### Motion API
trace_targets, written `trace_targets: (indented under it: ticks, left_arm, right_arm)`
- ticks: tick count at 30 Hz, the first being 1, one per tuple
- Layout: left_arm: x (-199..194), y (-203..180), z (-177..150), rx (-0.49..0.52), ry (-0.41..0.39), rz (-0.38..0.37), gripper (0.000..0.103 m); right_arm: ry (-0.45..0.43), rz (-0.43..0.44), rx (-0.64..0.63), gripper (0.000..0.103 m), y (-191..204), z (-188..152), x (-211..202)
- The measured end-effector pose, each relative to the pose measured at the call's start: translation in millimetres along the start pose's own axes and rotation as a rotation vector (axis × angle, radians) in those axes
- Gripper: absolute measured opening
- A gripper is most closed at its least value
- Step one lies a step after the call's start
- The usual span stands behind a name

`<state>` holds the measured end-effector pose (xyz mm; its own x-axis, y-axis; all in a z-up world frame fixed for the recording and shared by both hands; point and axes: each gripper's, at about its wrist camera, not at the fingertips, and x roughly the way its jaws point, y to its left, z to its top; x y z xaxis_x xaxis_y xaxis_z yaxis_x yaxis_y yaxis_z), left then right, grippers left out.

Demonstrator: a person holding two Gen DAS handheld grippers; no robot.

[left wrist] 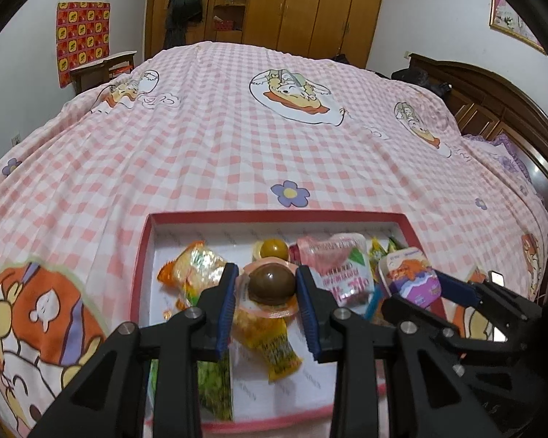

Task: Organize snacks
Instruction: 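Carry the brown jelly cup and mint tin over the box lid with both grippers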

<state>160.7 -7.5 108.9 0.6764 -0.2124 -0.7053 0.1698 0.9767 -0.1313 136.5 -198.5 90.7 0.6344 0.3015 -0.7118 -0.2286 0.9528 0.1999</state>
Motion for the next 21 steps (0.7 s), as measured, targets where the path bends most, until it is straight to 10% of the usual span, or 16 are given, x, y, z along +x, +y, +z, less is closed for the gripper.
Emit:
trace_targets:
  ticks: [21]
  left_arm:
    - [60, 2, 13, -0.004, 0.027, 0.004, 0.034]
  right_arm:
    - [-0.005, -0.060, -0.004, 0.063, -21, 30, 49]
